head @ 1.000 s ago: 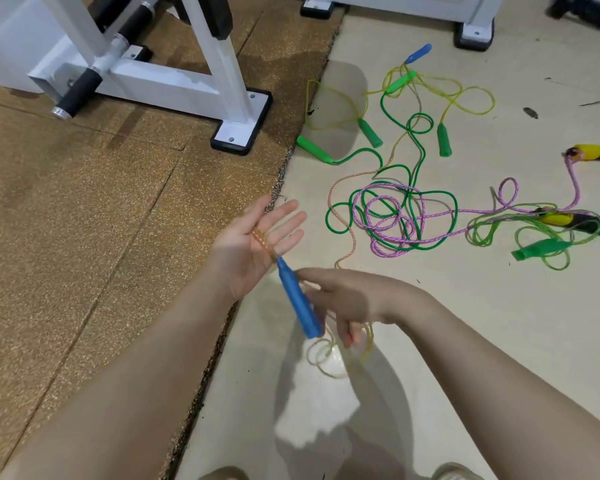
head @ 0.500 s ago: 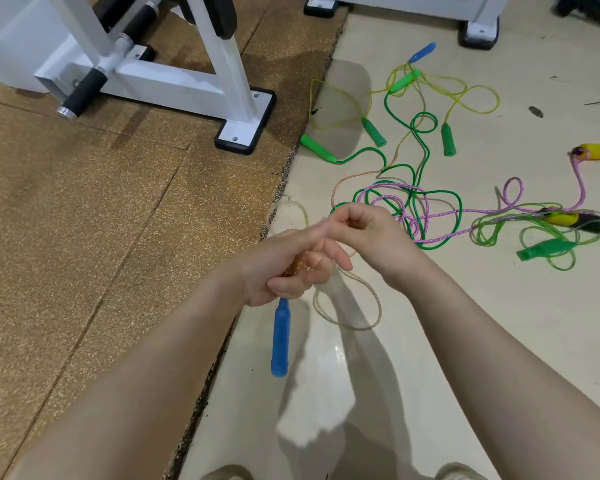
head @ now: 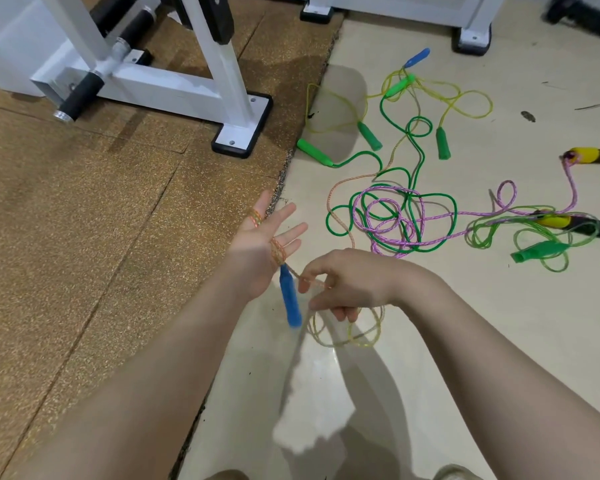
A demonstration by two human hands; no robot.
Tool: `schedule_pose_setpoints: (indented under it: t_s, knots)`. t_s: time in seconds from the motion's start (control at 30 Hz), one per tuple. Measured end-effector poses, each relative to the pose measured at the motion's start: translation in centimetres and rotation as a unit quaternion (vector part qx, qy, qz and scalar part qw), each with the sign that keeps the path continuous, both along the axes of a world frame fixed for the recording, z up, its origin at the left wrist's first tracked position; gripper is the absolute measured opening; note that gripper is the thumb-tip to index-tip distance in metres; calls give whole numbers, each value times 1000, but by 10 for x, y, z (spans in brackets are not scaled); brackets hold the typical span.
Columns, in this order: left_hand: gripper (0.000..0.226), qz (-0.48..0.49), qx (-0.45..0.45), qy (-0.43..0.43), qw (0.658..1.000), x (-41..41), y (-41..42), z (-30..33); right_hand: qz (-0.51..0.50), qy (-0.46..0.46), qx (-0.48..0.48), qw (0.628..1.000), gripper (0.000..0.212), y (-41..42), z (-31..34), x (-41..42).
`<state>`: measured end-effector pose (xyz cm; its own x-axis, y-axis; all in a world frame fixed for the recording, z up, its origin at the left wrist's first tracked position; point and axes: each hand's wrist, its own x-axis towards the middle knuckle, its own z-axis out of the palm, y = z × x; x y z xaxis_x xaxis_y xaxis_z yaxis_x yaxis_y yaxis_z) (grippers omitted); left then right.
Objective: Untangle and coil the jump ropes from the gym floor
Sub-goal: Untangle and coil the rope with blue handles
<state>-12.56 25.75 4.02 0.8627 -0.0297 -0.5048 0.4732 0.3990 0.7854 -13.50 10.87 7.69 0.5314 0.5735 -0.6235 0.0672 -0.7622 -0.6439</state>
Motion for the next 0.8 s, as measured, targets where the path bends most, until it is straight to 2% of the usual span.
schedule_pose_setpoints:
  t_s: [0.07, 0.13, 0.2, 0.3, 0.4, 0.43, 0.5, 0.57, 0.7, 0.8]
  knots:
    - [50, 3, 28, -3, 1000, 2, 4, 0, -36, -22, 23, 999, 9, -6, 1, 3]
    - [49, -19, 84, -5, 996, 4, 10, -2, -71, -47, 41, 996, 14, -14, -2, 5]
    - [50, -97, 170, -30, 980, 2, 13, -4, -111, -75, 65, 989, 17, -18, -7, 6]
    - [44, -246, 216, -42, 944, -9, 11, 0, -193, -151, 151, 958, 18, -23, -14, 8]
    - [47, -341, 151, 8, 928, -16, 3, 7, -251, -304, 171, 903, 29, -29, -24, 13]
    - [49, -360, 113, 25, 926, -17, -1, 11, -268, -339, 170, 886, 31, -30, -28, 13]
    - [40, -387, 50, 26, 920, -19, -5, 19, -299, -373, 175, 861, 30, -27, -36, 10]
    - [28, -407, 9, 13, 913, -19, -4, 19, -328, -375, 192, 846, 28, -21, -43, 7]
    - [20, -432, -24, 20, 901, -18, 5, 14, -356, -354, 220, 837, 35, -18, -47, 5]
    - [19, -449, -103, 29, 887, -18, 9, 13, -427, -258, 260, 827, 42, -14, -39, 2]
